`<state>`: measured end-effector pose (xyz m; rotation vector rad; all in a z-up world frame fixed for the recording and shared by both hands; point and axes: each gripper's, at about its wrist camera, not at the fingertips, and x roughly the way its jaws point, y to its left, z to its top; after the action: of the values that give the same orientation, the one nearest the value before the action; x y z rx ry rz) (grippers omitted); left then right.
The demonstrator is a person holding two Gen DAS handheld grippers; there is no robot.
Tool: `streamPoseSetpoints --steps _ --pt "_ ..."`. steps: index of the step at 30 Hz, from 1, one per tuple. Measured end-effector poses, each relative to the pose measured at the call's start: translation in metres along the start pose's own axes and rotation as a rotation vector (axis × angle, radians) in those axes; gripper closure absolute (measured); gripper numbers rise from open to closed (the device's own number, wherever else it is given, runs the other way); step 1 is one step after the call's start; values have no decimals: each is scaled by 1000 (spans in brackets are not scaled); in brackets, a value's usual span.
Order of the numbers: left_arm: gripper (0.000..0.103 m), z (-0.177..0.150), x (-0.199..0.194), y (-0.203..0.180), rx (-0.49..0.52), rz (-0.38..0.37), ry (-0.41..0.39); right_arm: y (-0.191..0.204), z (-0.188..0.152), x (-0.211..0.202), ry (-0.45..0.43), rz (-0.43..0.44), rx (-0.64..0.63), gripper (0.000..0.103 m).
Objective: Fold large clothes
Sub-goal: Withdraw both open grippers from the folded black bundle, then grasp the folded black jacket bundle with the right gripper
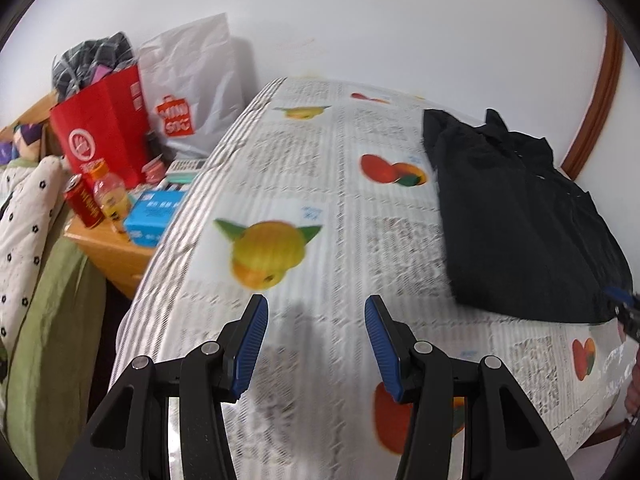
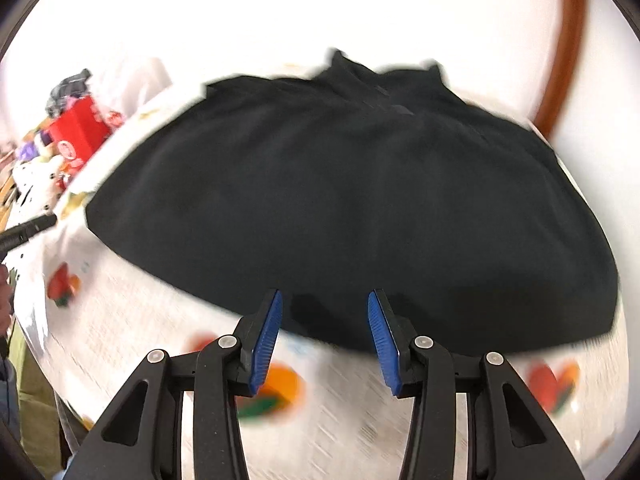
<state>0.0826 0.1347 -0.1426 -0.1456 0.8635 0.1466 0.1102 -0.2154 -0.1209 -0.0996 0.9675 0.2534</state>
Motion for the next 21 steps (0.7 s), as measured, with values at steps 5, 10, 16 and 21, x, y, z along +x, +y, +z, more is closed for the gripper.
streamPoseSetpoints --steps 5,10,16,21 --pt "55 -6 -2 15 -24 12 6 67 38 27 -34 162 -37 58" --pt "55 -7 -5 27 -39 1 -1 155 47 47 9 211 -286 45" --pt "53 -12 -3 33 -46 -33 -3 210 29 51 -31 68 -522 41" --pt "53 -15 1 31 -51 -60 -1 225 43 64 -47 31 -547 44"
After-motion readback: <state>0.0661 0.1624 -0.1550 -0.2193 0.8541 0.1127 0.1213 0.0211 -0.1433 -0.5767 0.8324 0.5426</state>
